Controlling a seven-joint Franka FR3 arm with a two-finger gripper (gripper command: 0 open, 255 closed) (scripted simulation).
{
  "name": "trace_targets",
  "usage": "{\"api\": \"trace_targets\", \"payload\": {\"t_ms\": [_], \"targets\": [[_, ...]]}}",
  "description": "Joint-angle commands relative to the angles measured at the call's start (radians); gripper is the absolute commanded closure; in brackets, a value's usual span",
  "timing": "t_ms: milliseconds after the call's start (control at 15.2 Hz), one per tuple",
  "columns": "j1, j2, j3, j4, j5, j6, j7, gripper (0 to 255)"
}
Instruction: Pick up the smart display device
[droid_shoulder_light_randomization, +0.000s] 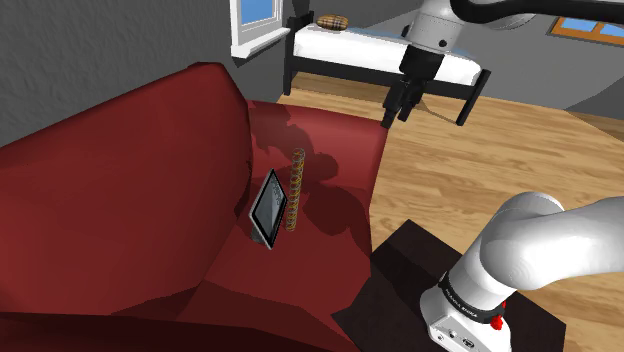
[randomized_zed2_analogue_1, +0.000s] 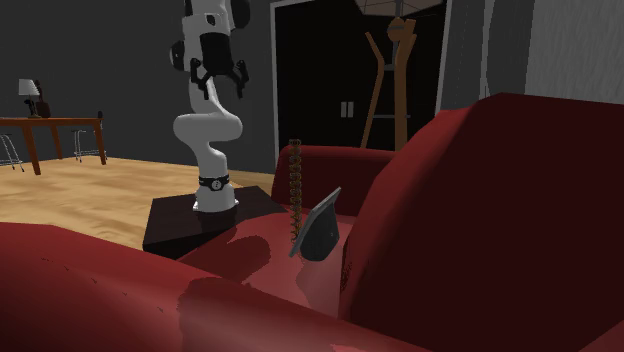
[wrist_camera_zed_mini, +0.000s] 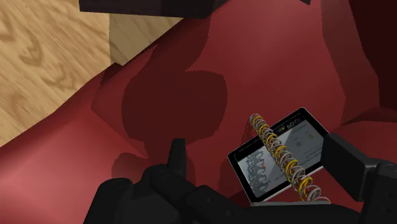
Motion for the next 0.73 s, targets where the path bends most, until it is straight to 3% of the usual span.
{"api": "trace_targets", "payload": {"t_ms": [0,660], "targets": [[0.000,0.000,0.000,0.000,0.000,0.000,0.000,0],[-0.029,0.210,0.328,0.026,0.048,0.120,0.502,0]]}}
